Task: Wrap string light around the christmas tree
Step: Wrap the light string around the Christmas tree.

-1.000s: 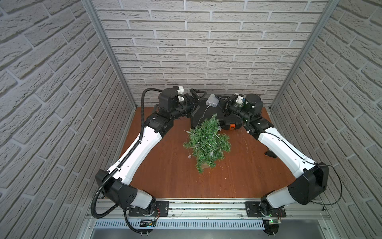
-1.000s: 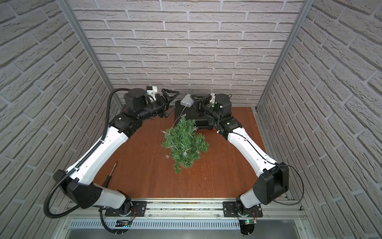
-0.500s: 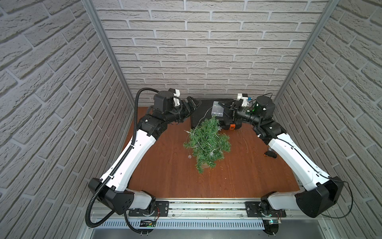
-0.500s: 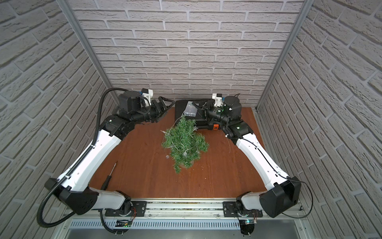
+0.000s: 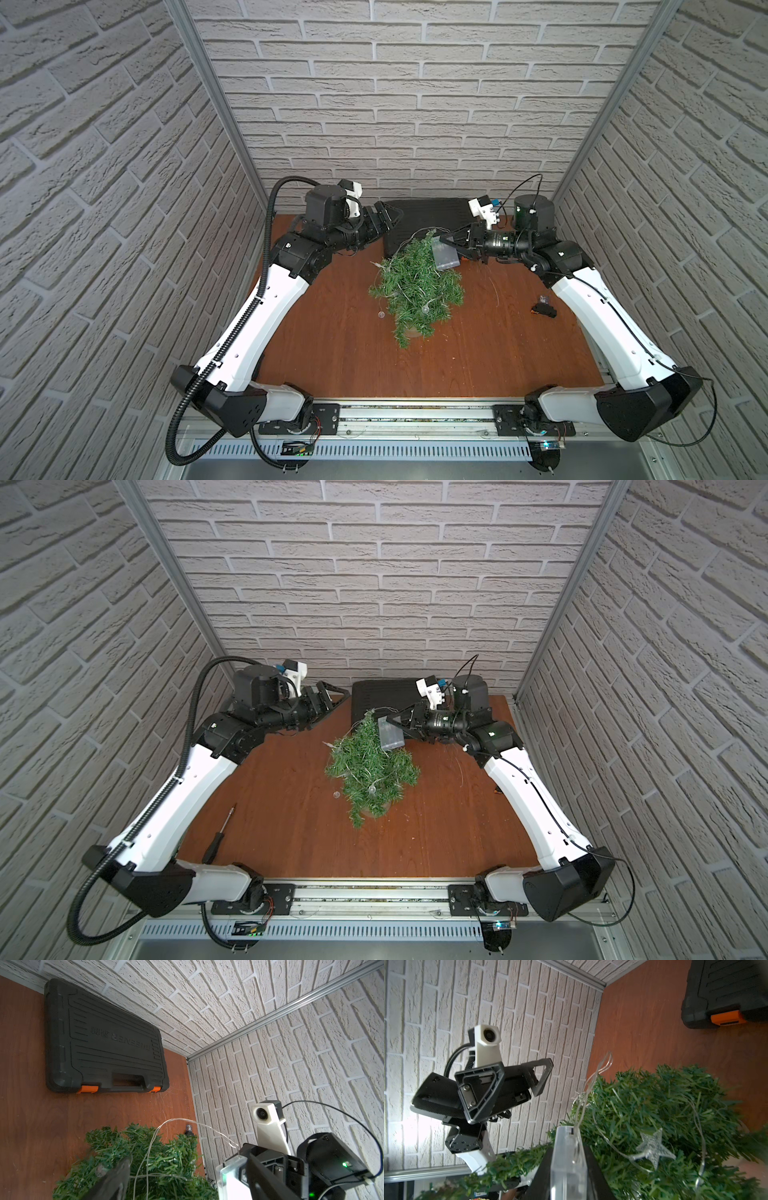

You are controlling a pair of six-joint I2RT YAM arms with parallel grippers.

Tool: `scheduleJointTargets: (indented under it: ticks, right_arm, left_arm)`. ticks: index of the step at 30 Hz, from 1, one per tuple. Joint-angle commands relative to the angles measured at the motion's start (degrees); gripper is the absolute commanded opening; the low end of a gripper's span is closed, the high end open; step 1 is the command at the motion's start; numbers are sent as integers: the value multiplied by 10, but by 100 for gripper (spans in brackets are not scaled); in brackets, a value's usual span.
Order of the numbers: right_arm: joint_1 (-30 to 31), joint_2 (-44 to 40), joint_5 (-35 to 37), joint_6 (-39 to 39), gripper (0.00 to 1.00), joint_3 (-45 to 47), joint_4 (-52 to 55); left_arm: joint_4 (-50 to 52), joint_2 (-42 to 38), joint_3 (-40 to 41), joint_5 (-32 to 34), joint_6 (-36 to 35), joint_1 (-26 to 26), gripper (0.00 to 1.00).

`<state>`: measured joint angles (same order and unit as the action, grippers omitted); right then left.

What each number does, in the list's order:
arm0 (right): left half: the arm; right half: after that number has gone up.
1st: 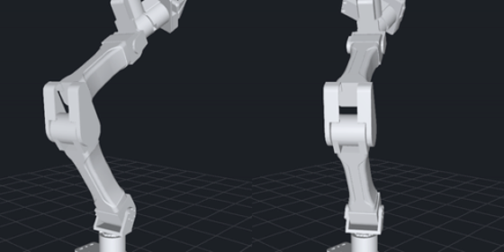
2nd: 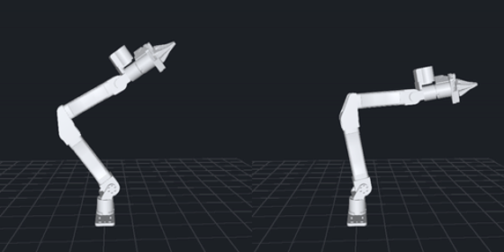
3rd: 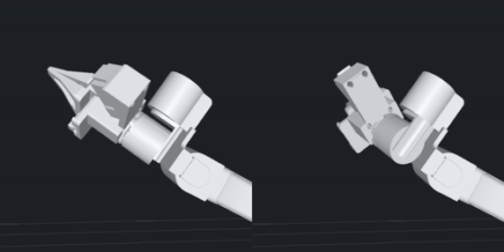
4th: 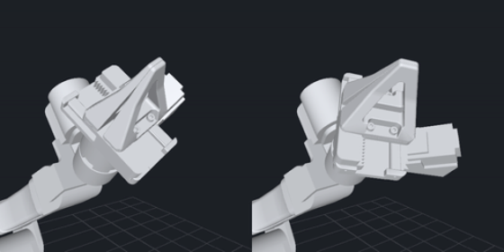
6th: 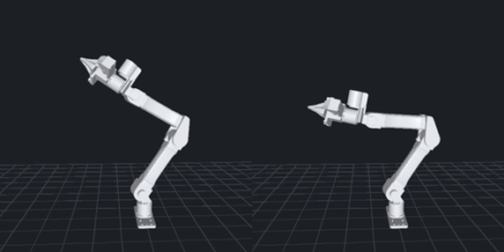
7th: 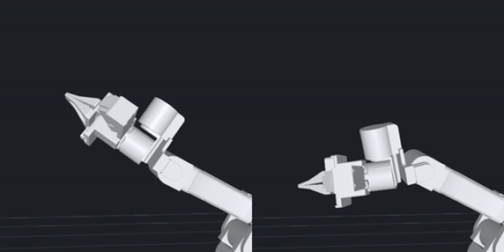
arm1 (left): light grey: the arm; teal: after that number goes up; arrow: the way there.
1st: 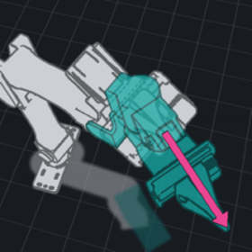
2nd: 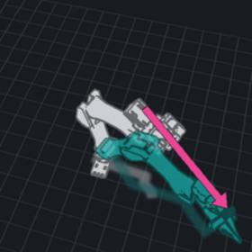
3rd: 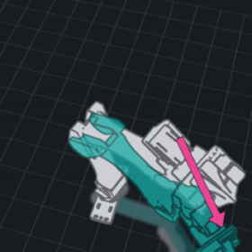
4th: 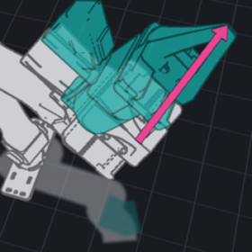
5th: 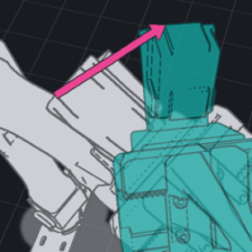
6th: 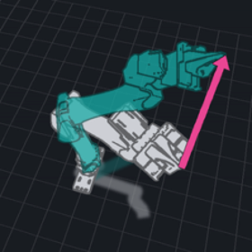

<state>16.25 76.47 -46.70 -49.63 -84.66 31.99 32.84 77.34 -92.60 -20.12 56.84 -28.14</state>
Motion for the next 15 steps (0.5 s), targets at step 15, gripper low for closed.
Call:
scheduleJointTargets:
  ticks: [15]
  right_arm:
    - [-33, -37, -40, 142, 19, -43, 106]
  left_arm:
    - [27, -17, 13, 39, -53, -40, 85]
